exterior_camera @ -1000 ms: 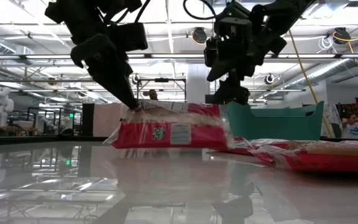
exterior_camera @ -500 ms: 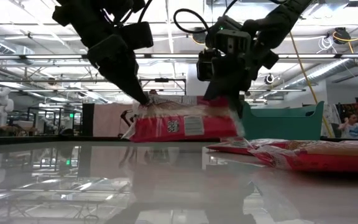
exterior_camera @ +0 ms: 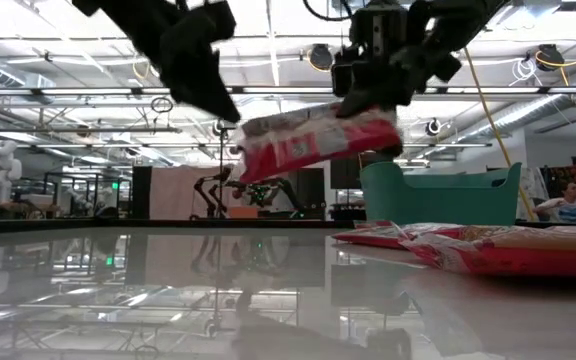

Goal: Sort popcorn bags into baskets
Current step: Put the red popcorn bag into the green bin

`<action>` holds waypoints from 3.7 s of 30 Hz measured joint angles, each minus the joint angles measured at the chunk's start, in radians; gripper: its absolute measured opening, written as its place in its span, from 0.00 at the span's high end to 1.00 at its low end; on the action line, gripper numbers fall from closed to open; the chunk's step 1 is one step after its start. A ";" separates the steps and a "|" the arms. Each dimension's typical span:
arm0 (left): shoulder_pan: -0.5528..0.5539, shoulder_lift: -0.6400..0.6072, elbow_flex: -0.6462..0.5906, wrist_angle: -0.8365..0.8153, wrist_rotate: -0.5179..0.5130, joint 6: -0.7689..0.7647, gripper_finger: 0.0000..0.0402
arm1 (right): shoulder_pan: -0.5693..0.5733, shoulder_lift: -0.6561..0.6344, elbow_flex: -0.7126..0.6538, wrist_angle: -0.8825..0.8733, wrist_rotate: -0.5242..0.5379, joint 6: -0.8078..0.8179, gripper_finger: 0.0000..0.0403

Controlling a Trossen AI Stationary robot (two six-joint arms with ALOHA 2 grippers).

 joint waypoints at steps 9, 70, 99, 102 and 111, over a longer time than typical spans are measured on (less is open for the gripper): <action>0.079 -0.160 0.001 -0.108 -0.056 -0.012 0.58 | -0.010 -0.205 0.001 -0.003 0.079 0.338 0.96; 0.059 0.008 0.000 0.483 -0.265 0.396 0.91 | -0.135 -0.259 0.000 0.281 0.394 1.002 0.59; 0.207 -0.302 0.000 -0.094 0.330 -0.436 0.95 | -0.016 -0.331 0.314 0.034 0.577 0.293 0.42; 0.217 -0.301 0.000 -0.147 0.381 -0.416 0.96 | 0.011 -0.240 0.468 -0.113 0.577 0.172 0.42; 0.222 -0.301 0.000 -0.239 0.393 -0.285 0.95 | 0.042 0.051 0.758 -0.375 0.398 -0.165 0.42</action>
